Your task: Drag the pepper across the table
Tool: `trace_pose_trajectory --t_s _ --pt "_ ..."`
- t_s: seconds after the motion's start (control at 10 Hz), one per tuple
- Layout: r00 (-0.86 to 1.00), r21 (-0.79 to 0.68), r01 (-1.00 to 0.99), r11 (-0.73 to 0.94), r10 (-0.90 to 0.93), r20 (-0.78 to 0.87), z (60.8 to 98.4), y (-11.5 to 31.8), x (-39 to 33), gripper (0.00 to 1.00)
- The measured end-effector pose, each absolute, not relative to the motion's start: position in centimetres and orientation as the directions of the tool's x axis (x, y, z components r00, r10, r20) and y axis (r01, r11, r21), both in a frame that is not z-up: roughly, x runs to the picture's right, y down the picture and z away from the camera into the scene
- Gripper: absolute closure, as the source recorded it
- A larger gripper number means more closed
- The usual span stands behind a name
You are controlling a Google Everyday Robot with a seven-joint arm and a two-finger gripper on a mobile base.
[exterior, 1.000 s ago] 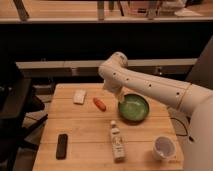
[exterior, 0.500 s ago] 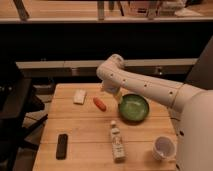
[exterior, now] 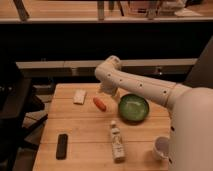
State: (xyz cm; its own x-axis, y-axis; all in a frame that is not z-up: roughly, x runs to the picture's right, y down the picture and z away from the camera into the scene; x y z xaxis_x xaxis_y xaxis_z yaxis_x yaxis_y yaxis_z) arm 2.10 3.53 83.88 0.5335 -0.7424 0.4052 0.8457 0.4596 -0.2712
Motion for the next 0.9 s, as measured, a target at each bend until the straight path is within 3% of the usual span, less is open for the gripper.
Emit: trace_pose_trajectory --t_s 0.9 --pt "0.459 -0.246 0.888 0.388 -0.75 0.477 88.3 4.9 0.4 0.2"
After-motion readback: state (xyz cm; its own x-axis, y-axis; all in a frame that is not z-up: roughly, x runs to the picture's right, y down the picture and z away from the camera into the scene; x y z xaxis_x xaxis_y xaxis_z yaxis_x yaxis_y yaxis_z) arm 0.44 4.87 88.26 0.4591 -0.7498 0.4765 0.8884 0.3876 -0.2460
